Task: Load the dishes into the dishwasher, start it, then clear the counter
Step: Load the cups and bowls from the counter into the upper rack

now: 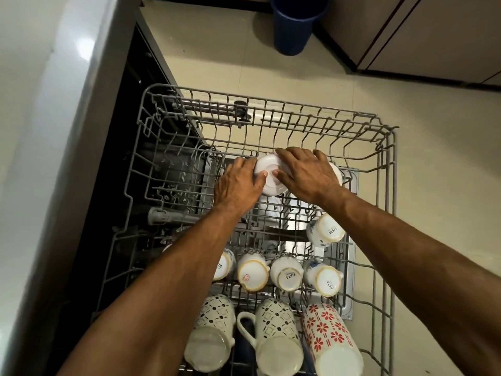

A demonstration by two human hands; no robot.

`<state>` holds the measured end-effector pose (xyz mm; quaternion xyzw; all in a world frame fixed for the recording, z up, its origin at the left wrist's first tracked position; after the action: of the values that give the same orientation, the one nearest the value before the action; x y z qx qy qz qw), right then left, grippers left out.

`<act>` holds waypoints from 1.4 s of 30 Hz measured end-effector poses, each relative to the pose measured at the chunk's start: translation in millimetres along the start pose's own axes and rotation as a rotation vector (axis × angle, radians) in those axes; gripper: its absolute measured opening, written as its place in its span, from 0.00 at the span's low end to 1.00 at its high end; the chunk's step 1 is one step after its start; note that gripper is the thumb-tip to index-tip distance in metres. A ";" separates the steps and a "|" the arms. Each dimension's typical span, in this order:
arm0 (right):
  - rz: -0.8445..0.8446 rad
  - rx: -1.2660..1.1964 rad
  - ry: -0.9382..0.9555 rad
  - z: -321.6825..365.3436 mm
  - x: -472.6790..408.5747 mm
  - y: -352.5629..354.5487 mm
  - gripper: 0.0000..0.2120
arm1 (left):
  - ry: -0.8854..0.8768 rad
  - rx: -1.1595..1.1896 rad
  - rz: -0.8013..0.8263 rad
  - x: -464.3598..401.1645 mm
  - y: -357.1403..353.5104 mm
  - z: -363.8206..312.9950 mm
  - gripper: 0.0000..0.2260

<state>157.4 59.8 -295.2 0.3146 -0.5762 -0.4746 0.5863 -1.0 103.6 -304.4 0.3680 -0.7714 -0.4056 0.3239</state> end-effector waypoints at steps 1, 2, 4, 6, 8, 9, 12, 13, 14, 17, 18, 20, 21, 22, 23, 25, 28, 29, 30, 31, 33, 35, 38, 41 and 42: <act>-0.003 0.001 -0.001 -0.5 3.3 2.1 0.29 | -0.012 -0.006 -0.005 1.6 2.0 -1.4 0.22; -0.008 0.003 -0.007 -1.4 6.2 4.5 0.30 | -0.033 -0.020 -0.002 3.2 4.3 -3.3 0.23; -0.029 0.006 -0.031 -3.1 14.2 13.3 0.31 | -0.083 -0.069 0.021 9.1 12.3 -10.2 0.25; -0.053 0.001 -0.072 -4.6 23.9 25.0 0.32 | -0.111 -0.116 0.031 15.9 24.1 -18.9 0.26; -0.054 0.000 -0.107 -5.0 35.5 37.6 0.33 | -0.129 -0.156 0.034 23.2 38.2 -27.2 0.27; -0.053 0.003 -0.117 -4.0 42.2 44.4 0.35 | -0.137 -0.180 0.035 27.0 45.9 -30.9 0.27; -0.061 -0.001 -0.143 1.4 62.5 72.5 0.37 | -0.130 -0.212 0.043 38.4 74.7 -43.6 0.28; -0.076 -0.006 -0.150 4.6 70.1 84.5 0.37 | -0.128 -0.227 0.041 43.1 87.2 -48.5 0.28; -0.093 -0.016 -0.151 8.2 76.9 95.6 0.36 | -0.132 -0.244 0.044 47.9 99.4 -53.3 0.28; -0.175 -0.058 -0.167 18.6 93.9 133.5 0.36 | -0.172 -0.325 0.050 67.5 135.7 -68.8 0.29; -0.210 -0.074 -0.175 23.4 101.3 148.3 0.36 | -0.190 -0.354 0.035 75.2 150.0 -74.5 0.29; -0.255 -0.081 -0.169 33.5 116.9 174.5 0.37 | -0.205 -0.379 0.004 89.0 177.7 -85.3 0.29; -0.270 -0.081 -0.160 39.1 123.9 188.0 0.37 | -0.202 -0.382 -0.012 94.0 190.9 -89.6 0.29; -0.280 -0.083 -0.150 44.5 129.4 199.6 0.38 | -0.191 -0.383 -0.024 98.4 201.9 -92.7 0.29; -0.297 -0.077 -0.133 51.0 137.3 213.0 0.38 | -0.178 -0.384 -0.045 105.3 214.2 -96.5 0.29; -0.336 -0.070 -0.092 63.8 152.9 235.3 0.39 | -0.159 -0.386 -0.098 120.4 235.9 -101.8 0.29; -0.381 -0.067 -0.012 79.7 170.6 261.5 0.39 | -0.117 -0.359 -0.171 145.3 262.7 -104.6 0.29; -0.396 -0.072 0.012 84.5 176.4 267.0 0.39 | -0.106 -0.374 -0.193 155.7 270.6 -105.5 0.29; -0.412 -0.075 0.040 89.8 183.1 271.7 0.40 | -0.092 -0.397 -0.209 167.2 278.7 -106.4 0.29; -0.424 -0.072 0.073 95.5 189.1 275.4 0.40 | -0.074 -0.409 -0.222 177.8 286.1 -106.2 0.29; -0.435 -0.071 0.135 106.9 200.3 279.1 0.42 | -0.021 -0.423 -0.256 199.0 299.7 -103.6 0.29; -0.435 -0.067 0.206 120.4 213.8 280.0 0.41 | 0.048 -0.438 -0.305 226.8 309.2 -102.0 0.28; -0.422 -0.070 0.299 143.2 234.8 276.5 0.39 | 0.130 -0.448 -0.340 269.4 313.2 -100.3 0.28; -0.415 -0.065 0.399 167.1 253.8 272.8 0.38 | 0.228 -0.449 -0.363 310.2 314.1 -96.8 0.27; -0.418 -0.062 0.446 179.9 263.7 269.2 0.38 | 0.282 -0.451 -0.379 330.9 314.3 -93.2 0.28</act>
<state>4.1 -56.0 75.7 0.5049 -0.3412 -0.5214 0.5973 -194.3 -81.7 76.7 0.4767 -0.5275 -0.5645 0.4194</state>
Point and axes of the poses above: each hand's wrist, its own x-axis away from the middle knuckle, its own y-axis out of the back of the hand, z = x × y, the point moved 3 cm from there along -x, towards the middle knuckle, and after that the axes turned 6 degrees about -y, right-handed, at the moved point
